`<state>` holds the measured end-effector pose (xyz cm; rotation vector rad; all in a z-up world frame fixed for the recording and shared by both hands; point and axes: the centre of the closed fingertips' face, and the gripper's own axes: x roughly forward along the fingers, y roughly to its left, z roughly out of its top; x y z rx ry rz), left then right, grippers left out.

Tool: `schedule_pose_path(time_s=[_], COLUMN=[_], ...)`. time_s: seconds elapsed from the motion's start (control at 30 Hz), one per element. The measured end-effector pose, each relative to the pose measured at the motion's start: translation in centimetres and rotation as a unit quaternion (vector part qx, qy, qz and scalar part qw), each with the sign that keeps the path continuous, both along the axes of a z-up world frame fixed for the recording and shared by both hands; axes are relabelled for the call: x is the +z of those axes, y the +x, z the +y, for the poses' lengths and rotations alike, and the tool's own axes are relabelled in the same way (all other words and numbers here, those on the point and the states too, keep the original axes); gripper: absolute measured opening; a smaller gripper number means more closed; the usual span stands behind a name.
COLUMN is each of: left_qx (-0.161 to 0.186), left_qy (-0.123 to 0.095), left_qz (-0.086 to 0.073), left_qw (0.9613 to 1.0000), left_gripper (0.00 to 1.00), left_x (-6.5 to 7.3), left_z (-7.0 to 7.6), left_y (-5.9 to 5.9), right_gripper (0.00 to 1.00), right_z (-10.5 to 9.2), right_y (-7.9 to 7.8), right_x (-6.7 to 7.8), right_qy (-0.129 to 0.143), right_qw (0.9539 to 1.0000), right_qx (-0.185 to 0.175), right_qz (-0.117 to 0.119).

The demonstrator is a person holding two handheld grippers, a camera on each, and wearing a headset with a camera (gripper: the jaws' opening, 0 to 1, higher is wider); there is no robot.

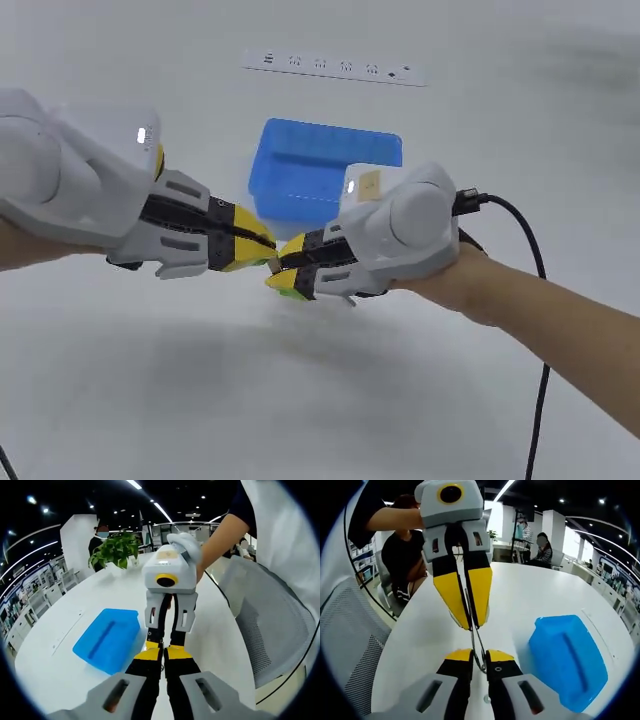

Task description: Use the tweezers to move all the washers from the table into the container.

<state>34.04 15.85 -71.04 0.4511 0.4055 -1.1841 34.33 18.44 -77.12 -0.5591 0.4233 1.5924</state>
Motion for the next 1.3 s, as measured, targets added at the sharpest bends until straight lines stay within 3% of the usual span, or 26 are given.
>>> schedule_pose_path(time_s=[0.1, 0.2, 0.27, 0.53, 0.8, 0.9, 1.13, 1.3], left_qx=[0.013, 0.042, 0.041, 0.053, 0.066, 0.072, 0.096, 0.114], left_qy=[-0.003, -0.028, -0.027, -0.039, -0.037, -0.046, -0.049, -0.051], left_qz=[0.004, 0.02, 0.013, 0.018, 0.012, 0.011, -0.009, -0.014], left_qw=[0.9999, 0.9985, 0.9987, 0.9977, 0.997, 0.9963, 0.9941, 0.9921], left_gripper=[0.05, 0.06, 0.06, 0.07, 0.12, 0.16, 0.25, 0.3], left_x=[0.1, 0.2, 0.2, 0.5, 0.6, 0.8, 1.1, 1.1], left_z=[0.0, -0.1, -0.2, -0.6, -0.2, 0.0, 0.8, 1.4], left_y=[0.2, 0.6, 0.5, 0.3, 0.2, 0.2, 0.3, -0.2], right_gripper=[0.1, 0.1, 0.1, 0.1, 0.09, 0.09, 0.09, 0.09], right_z=[0.0, -0.1, -0.2, -0.2, -0.2, -0.3, -0.9, -1.4], right_y=[0.1, 0.3, 0.3, -0.1, -0.2, -0.1, 0.0, 0.1], right_x=[0.0, 0.1, 0.1, 0.2, 0.6, 0.8, 1.2, 2.1], right_qy=[-0.001, 0.006, 0.005, 0.006, 0.006, 0.006, 0.007, 0.014], right_qw=[1.0, 0.9999, 0.9999, 1.0, 0.9999, 0.9998, 0.9996, 0.9993], right_qx=[0.0, -0.01, -0.01, -0.006, -0.012, -0.017, -0.028, -0.035], right_qz=[-0.008, -0.001, -0.003, -0.003, -0.004, -0.003, 0.0, 0.001])
